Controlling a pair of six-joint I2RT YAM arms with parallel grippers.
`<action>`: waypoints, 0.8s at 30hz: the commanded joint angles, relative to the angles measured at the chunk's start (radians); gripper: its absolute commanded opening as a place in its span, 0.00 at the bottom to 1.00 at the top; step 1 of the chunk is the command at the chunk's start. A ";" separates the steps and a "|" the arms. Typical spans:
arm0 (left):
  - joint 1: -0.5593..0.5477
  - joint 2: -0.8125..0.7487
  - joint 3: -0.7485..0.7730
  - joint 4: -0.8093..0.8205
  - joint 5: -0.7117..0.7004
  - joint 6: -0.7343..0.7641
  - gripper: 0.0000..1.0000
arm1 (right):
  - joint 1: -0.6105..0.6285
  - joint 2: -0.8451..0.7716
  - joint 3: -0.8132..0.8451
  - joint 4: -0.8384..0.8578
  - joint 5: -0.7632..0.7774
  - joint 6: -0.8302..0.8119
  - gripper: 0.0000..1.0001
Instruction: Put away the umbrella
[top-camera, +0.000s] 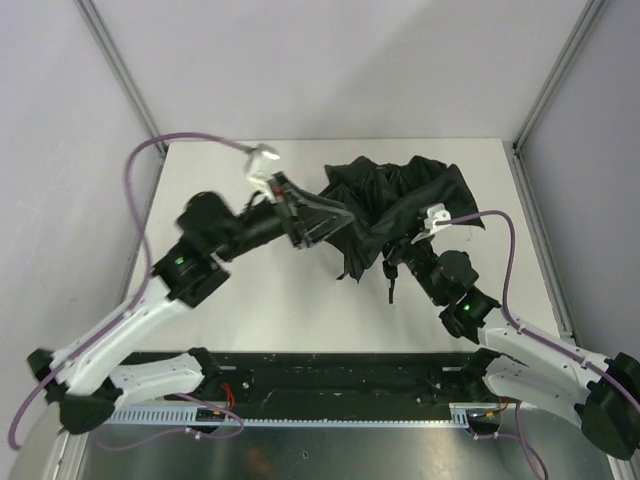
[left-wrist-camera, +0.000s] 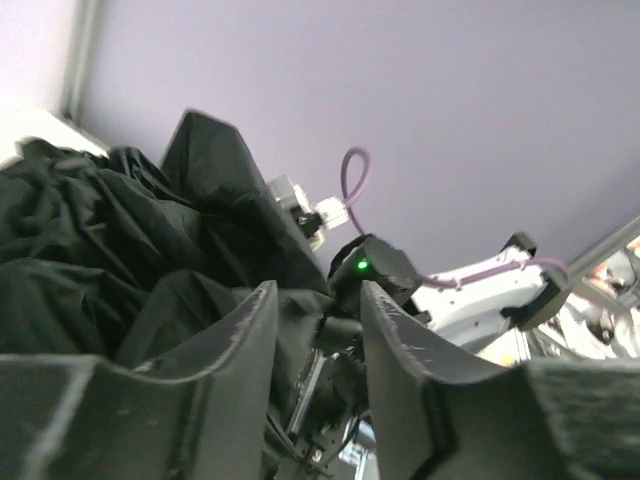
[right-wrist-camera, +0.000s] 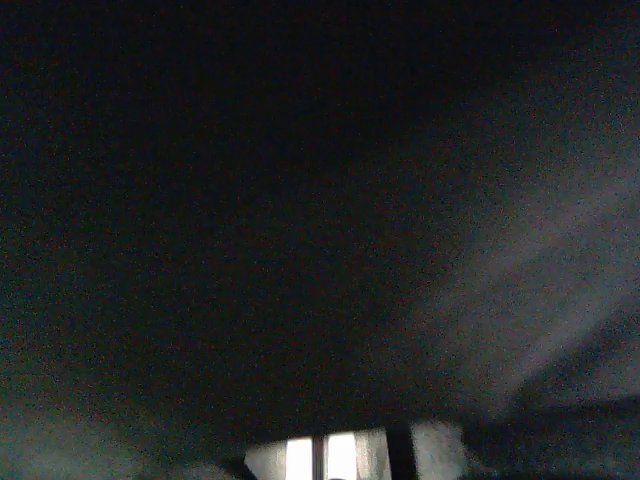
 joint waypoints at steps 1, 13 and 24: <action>0.000 0.171 0.050 0.048 0.154 -0.043 0.38 | 0.058 -0.022 0.083 0.106 0.017 -0.051 0.00; 0.106 0.344 0.192 0.079 0.277 -0.042 0.29 | 0.063 -0.129 0.082 0.050 -0.239 0.102 0.00; 0.166 -0.109 -0.171 0.059 0.059 -0.125 0.99 | -0.183 -0.130 0.064 0.110 -0.573 0.102 0.00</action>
